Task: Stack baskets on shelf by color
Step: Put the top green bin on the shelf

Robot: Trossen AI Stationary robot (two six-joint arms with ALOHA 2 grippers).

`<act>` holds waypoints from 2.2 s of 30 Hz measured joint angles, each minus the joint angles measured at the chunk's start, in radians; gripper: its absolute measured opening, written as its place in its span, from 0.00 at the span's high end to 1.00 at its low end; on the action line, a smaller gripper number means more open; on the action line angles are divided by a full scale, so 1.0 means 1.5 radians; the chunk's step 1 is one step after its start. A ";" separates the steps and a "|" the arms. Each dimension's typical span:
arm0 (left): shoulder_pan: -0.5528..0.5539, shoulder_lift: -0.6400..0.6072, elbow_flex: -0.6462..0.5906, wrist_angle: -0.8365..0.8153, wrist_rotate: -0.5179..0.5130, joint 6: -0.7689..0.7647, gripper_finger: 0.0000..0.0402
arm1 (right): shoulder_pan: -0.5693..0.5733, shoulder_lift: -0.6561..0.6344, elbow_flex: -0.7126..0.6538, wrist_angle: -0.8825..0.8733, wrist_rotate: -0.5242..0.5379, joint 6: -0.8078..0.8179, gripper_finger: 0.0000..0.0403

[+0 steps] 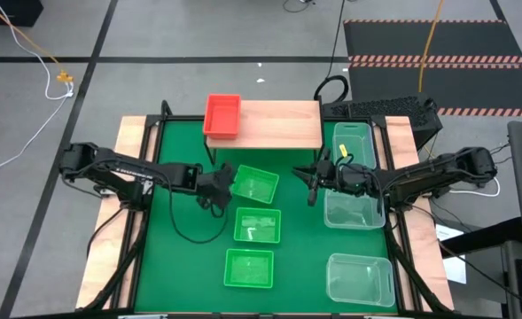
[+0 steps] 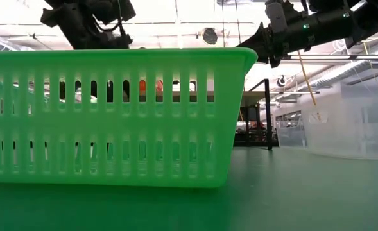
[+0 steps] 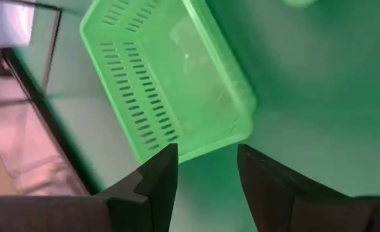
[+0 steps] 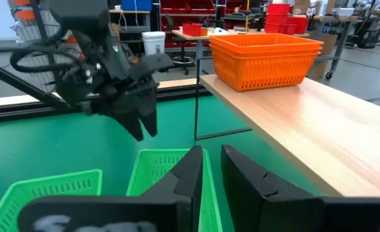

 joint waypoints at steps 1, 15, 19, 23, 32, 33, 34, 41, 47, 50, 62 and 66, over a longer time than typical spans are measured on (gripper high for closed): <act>0.002 0.004 0.000 0.002 -0.012 0.034 0.59 | 0.000 0.000 0.000 0.003 0.000 -0.005 0.88; 0.029 0.115 -0.001 0.109 -0.092 0.329 0.59 | 0.000 0.000 0.000 -0.023 0.000 -0.010 0.88; 0.028 0.122 -0.001 0.125 -0.090 0.373 0.64 | 0.000 0.000 0.000 -0.026 0.000 -0.015 0.88; 0.028 0.116 -0.001 0.129 -0.097 0.346 0.75 | 0.000 0.000 -0.001 -0.033 0.000 -0.014 0.88; 0.011 0.113 -0.001 0.112 -0.053 0.243 0.99 | 0.005 0.000 -0.001 -0.043 0.000 -0.008 0.88; 0.006 0.113 -0.001 0.104 -0.053 0.232 0.98 | 0.005 0.000 -0.001 -0.043 0.000 -0.008 0.88; 0.001 0.113 -0.001 0.098 -0.058 0.224 0.98 | 0.005 0.000 -0.001 -0.043 0.000 -0.008 0.88; -0.048 0.113 -0.001 0.092 -0.097 0.148 0.95 | 0.006 0.000 -0.001 -0.043 0.000 -0.008 0.88; -0.068 0.113 -0.001 0.159 -0.173 0.099 0.95 | 0.006 0.000 -0.001 -0.043 0.000 -0.007 0.88; -0.069 0.113 0.019 0.140 -0.182 0.045 0.94 | 0.006 0.000 -0.001 -0.042 0.000 -0.007 0.88; 0.022 0.113 0.228 -0.170 0.098 -0.338 0.70 | 0.006 0.000 -0.001 -0.040 0.000 -0.001 0.88; 0.042 0.113 0.237 -0.163 0.150 -0.372 0.64 | 0.006 0.000 -0.001 -0.039 0.000 0.005 0.88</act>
